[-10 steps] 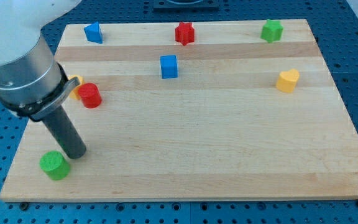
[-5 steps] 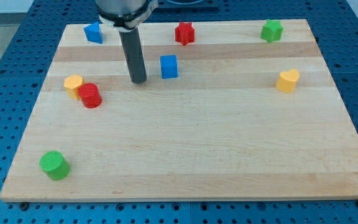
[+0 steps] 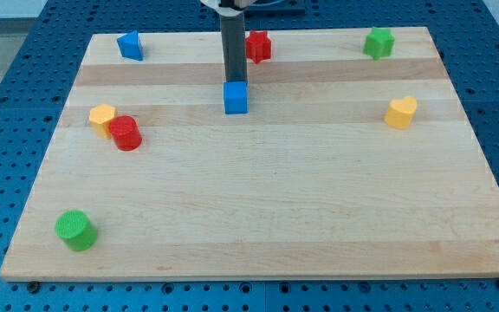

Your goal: Push the blue cube towards bottom center

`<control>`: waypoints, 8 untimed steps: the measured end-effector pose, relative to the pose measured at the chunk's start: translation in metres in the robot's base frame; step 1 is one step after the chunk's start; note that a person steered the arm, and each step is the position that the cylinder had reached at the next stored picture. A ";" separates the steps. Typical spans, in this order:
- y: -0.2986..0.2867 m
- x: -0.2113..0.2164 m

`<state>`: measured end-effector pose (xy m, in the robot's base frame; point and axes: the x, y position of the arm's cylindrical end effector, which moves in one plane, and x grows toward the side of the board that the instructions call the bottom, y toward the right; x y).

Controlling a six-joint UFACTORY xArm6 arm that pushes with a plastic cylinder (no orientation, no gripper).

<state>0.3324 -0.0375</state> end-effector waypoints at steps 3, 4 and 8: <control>0.003 0.067; 0.003 0.087; -0.020 0.120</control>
<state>0.4523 -0.0573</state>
